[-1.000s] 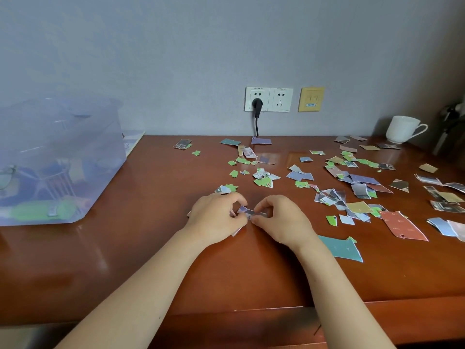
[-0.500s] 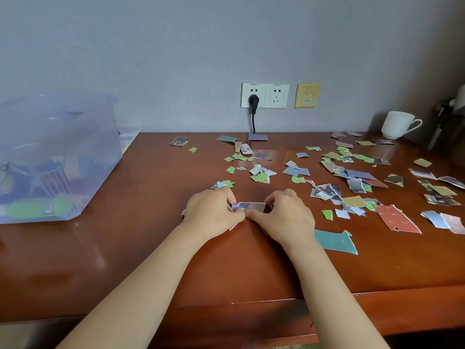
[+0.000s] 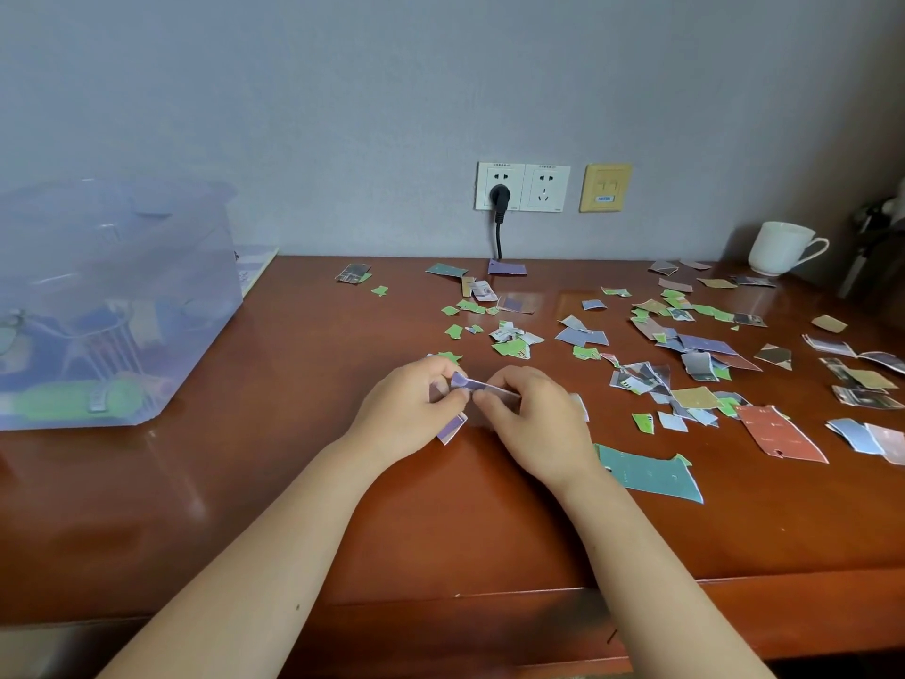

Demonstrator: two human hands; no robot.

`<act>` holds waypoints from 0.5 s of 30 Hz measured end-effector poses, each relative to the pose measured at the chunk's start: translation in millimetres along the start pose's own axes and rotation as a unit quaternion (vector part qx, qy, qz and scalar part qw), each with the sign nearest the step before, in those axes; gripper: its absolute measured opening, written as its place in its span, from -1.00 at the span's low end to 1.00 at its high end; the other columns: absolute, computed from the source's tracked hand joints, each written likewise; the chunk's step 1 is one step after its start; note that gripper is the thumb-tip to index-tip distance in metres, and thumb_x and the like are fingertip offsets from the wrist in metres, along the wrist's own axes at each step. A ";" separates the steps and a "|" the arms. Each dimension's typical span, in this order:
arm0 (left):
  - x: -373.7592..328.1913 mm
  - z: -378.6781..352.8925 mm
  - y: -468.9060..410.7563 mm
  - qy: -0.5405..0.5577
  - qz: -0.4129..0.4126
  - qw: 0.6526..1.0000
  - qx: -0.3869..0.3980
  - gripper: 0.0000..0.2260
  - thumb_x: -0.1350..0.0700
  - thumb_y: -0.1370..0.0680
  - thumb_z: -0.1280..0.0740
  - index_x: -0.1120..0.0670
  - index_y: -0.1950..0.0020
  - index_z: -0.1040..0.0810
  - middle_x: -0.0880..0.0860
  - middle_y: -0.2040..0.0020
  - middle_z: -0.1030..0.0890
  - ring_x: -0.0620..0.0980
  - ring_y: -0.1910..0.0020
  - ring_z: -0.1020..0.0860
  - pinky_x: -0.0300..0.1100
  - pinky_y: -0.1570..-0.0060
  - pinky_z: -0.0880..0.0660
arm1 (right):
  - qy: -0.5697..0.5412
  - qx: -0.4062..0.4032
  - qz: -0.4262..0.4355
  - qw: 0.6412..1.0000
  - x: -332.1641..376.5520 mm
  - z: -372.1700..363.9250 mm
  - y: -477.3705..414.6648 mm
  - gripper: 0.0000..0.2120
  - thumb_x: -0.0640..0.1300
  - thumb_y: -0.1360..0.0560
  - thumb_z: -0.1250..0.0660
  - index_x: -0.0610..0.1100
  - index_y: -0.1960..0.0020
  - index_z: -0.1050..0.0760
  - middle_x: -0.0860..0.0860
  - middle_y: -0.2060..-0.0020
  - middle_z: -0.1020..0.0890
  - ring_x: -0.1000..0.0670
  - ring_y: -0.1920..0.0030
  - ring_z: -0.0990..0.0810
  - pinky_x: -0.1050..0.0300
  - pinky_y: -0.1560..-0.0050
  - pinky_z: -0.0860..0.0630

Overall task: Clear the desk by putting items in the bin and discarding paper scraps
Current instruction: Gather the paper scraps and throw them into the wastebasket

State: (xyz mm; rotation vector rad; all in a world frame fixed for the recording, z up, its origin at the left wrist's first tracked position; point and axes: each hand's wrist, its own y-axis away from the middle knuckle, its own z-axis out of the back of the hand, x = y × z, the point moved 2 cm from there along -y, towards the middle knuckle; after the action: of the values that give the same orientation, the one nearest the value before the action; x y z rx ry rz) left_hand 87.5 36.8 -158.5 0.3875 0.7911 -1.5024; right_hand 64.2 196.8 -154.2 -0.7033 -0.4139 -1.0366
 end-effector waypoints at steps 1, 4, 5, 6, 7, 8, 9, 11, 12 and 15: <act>-0.3 0.1 0.0 0.017 -0.005 1.000 -0.007 -0.97 -0.02 -0.59 -0.26 -0.14 0.03 -0.49 -0.12 0.25 -0.59 -0.12 0.19 -0.58 -0.20 0.26 -0.46 | -0.039 0.008 0.004 0.999 1.0 -1.3 -2.2 -0.86 -0.02 -0.56 -0.29 0.00 0.16 -0.52 0.10 0.25 -0.54 0.09 0.21 -0.45 0.19 0.26 -0.34; 3.2 3.7 -2.1 0.043 -0.006 0.997 -0.068 -0.90 -0.04 -0.58 -0.27 -0.12 -0.03 -0.56 -0.16 0.19 -0.58 -0.12 0.16 -0.57 -0.21 0.25 -0.47 | -0.112 0.016 -0.013 0.994 4.7 0.2 -16.4 -0.83 -0.11 -0.59 -0.26 -0.04 0.17 -0.51 0.08 0.35 -0.50 0.09 0.30 -0.41 0.12 0.29 -0.31; 5.6 6.5 -3.7 0.037 -0.001 0.995 -0.096 -0.89 -0.04 -0.58 -0.26 -0.13 -0.04 -0.57 -0.17 0.14 -0.60 -0.13 0.13 -0.57 -0.20 0.22 -0.50 | -0.108 0.011 -0.030 0.994 4.7 1.5 -24.2 -0.80 -0.12 -0.59 -0.23 -0.02 0.21 -0.47 0.08 0.37 -0.48 0.07 0.31 -0.40 0.12 0.31 -0.29; 8.2 9.5 -5.6 0.025 0.008 0.992 -0.120 -0.88 -0.04 -0.59 -0.25 -0.13 -0.04 -0.57 -0.17 0.10 -0.62 -0.13 0.10 -0.57 -0.19 0.20 -0.52 | -0.095 0.006 -0.050 0.994 4.2 2.3 -32.9 -0.77 -0.12 -0.59 -0.20 0.00 0.25 -0.42 0.08 0.38 -0.46 0.03 0.31 -0.41 0.11 0.32 -0.28; 10.6 12.5 -7.9 0.005 0.018 0.990 -0.139 -0.86 -0.03 -0.61 -0.21 -0.13 -0.05 -0.56 -0.17 0.07 -0.63 -0.12 0.08 -0.57 -0.19 0.19 -0.53 | -0.076 0.005 -0.070 0.995 4.0 2.7 -41.7 -0.76 -0.12 -0.58 -0.15 0.00 0.26 -0.37 0.07 0.37 -0.46 -0.02 0.27 -0.43 0.09 0.31 -0.28; 12.5 15.4 -10.6 -0.018 0.031 0.988 -0.152 -0.83 -0.01 -0.63 -0.17 -0.11 -0.07 -0.55 -0.17 0.03 -0.63 -0.12 0.06 -0.57 -0.20 0.20 -0.52 | -0.048 0.012 -0.086 0.995 3.0 1.1 -51.0 -0.77 -0.11 -0.58 -0.12 0.00 0.25 -0.35 0.05 0.33 -0.49 -0.08 0.21 -0.46 0.07 0.28 -0.29; 14.6 18.0 -14.4 -0.042 0.044 0.986 -0.158 -0.80 0.01 -0.65 -0.13 -0.09 -0.10 -0.55 -0.16 -0.01 -0.62 -0.13 0.03 -0.57 -0.21 0.20 -0.50 | -0.017 0.022 -0.099 0.995 1.0 -2.2 -60.3 -0.80 -0.09 -0.59 -0.09 -0.01 0.20 -0.38 0.02 0.26 -0.53 -0.13 0.14 -0.49 0.05 0.23 -0.32; 16.7 22.3 -24.3 -0.076 0.065 0.982 -0.158 -0.76 0.03 -0.67 -0.08 -0.06 -0.16 -0.53 -0.14 -0.08 -0.61 -0.10 -0.03 -0.56 -0.21 0.17 -0.47 | 0.038 0.036 -0.117 0.992 -2.1 -9.6 -76.6 -0.76 0.00 -0.62 -0.06 -0.06 0.01 -0.46 -0.04 0.09 -0.59 -0.19 0.02 -0.53 0.04 0.14 -0.38; 17.4 23.7 -30.3 -0.089 0.074 0.981 -0.156 -0.74 0.04 -0.67 -0.06 -0.06 -0.17 -0.53 -0.14 -0.10 -0.61 -0.09 -0.05 -0.56 -0.20 0.14 -0.47 | 0.056 0.041 -0.124 0.990 -2.9 -13.8 -83.5 -0.69 0.06 -0.64 -0.05 -0.09 -0.05 -0.49 -0.06 0.05 -0.60 -0.19 -0.01 -0.54 0.03 0.12 -0.40; 21.4 25.2 -49.5 -0.118 0.093 0.978 -0.145 -0.75 0.03 -0.67 -0.06 -0.06 -0.18 -0.52 -0.10 -0.11 -0.60 -0.06 -0.04 -0.56 -0.15 0.11 -0.54 | 0.098 0.059 -0.130 0.985 -5.8 -26.7 -98.7 -0.57 0.16 -0.63 -0.04 -0.12 -0.01 -0.54 -0.09 0.07 -0.61 -0.19 0.01 -0.55 0.05 0.11 -0.44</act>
State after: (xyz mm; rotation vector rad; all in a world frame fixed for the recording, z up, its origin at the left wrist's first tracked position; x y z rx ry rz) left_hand 42.8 0.5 -143.5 0.0612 0.7486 -1.2093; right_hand -26.3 149.8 -144.1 -0.4430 -0.3987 -1.3044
